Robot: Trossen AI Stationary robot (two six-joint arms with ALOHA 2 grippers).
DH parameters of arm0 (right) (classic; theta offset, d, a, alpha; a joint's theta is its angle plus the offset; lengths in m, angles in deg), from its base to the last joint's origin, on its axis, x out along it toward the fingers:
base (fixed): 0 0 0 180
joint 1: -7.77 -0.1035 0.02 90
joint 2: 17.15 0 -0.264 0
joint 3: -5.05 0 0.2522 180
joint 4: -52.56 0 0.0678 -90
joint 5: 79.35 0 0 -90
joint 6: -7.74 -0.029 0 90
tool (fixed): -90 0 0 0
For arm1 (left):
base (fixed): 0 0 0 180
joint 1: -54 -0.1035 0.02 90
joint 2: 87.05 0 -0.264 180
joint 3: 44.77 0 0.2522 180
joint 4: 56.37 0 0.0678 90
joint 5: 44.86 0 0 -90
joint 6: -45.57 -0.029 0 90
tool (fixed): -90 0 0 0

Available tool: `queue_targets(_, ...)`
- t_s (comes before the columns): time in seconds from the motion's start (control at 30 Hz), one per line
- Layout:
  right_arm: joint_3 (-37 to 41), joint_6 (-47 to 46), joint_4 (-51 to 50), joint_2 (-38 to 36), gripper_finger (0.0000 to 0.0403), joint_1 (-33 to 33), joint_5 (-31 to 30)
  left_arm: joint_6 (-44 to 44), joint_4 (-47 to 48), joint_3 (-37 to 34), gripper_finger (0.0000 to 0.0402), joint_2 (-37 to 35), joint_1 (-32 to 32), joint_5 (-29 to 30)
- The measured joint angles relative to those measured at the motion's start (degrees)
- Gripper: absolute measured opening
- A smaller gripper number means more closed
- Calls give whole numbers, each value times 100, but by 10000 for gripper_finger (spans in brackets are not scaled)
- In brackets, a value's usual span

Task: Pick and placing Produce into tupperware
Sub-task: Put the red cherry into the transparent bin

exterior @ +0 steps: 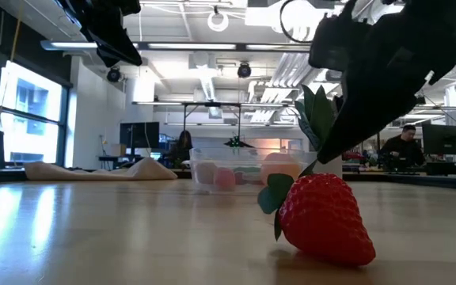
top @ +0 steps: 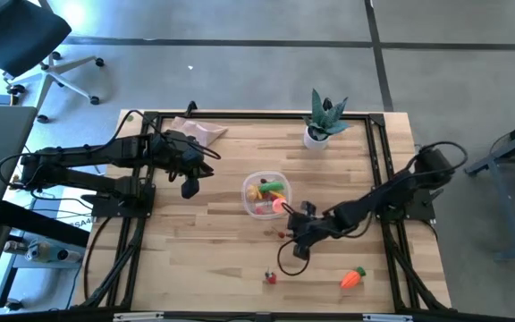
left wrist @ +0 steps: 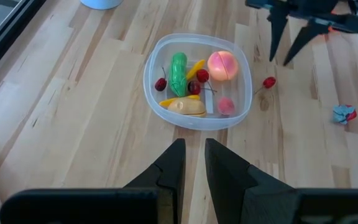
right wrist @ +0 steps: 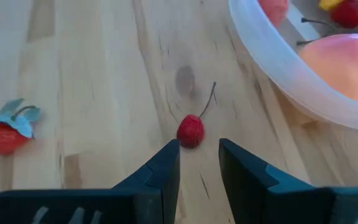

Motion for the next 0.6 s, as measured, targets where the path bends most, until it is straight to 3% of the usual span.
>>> queue_targets(0.3, -209, -5, 417, 476, 134, 2, 310, -1, 0, -1, 51, 0, -1, 0)
queue_targets(0.6, -211, -512, 430, 704, 172, 25, 176, 1, 0, 0, 51, 0, -1, 0)
